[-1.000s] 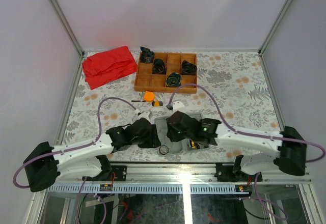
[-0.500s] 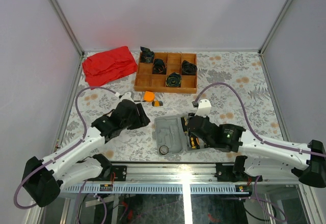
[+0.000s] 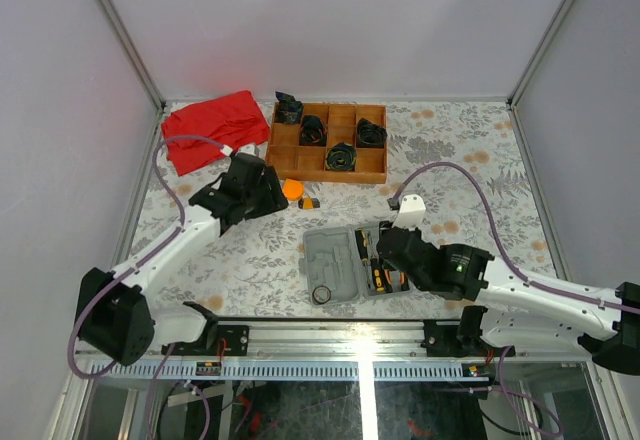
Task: Sort the tools into containers
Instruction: Pick up the engineering item from the center of the board.
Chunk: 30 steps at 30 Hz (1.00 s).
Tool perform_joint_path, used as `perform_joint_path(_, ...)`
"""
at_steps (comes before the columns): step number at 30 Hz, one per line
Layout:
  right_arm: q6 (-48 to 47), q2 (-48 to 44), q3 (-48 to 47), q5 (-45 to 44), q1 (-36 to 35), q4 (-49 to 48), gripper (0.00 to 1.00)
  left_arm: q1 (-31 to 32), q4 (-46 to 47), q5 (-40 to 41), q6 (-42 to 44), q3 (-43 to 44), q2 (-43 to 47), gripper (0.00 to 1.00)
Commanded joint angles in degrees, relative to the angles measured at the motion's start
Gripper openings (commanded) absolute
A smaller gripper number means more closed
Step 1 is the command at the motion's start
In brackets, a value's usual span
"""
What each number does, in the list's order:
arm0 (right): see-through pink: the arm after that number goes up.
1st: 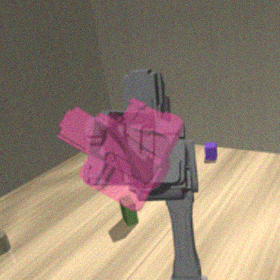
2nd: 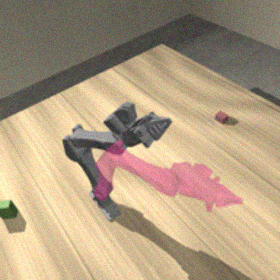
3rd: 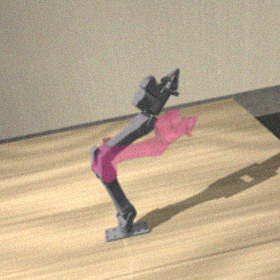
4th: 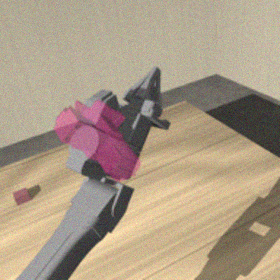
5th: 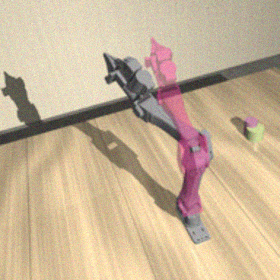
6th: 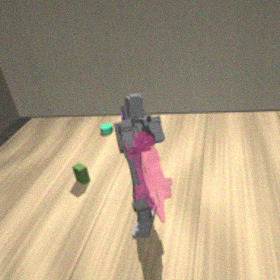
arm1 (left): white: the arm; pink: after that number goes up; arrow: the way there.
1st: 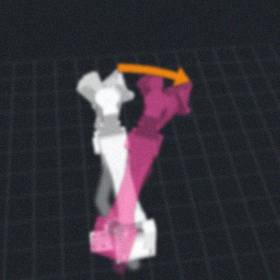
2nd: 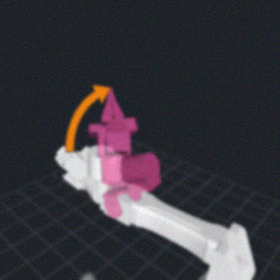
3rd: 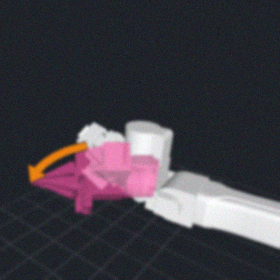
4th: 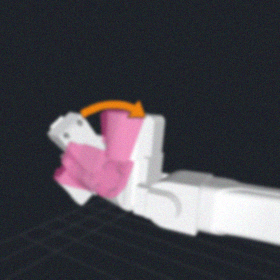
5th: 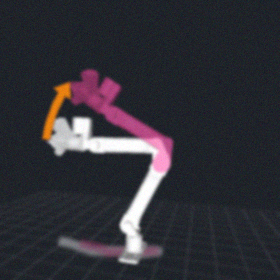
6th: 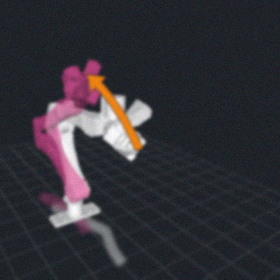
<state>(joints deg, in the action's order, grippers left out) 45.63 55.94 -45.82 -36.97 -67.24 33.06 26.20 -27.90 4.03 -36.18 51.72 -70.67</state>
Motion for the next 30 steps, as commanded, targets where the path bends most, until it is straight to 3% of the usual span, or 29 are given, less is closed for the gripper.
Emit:
perform_joint_path(1,-2.0,-3.5,1.2,4.2,2.9,-3.1,0.38,-1.1,-1.4,1.2,3.9,5.0,-5.3,0.59)
perform_joint_path(7,-6.8,-4.8,4.4,16.4,10.5,-6.8,0.40,-1.1,-1.9,3.2,5.8,11.3,-13.7,0.65)
perform_joint_path(15,-9.5,-1.4,8.6,26.0,19.5,-14.0,0.45,-1.5,-7.3,5.6,12.6,23.6,-25.5,0.72)
perform_joint_path(21,-10.2,-0.6,11.7,30.7,22.1,-18.5,0.52,-1.8,-10.1,7.0,19.4,31.8,-36.7,0.74)
perform_joint_path(30,-11.6,0.6,13.7,32.6,22.5,-19.1,0.55,-4.0,-8.0,4.3,25.0,35.5,-43.2,0.84)
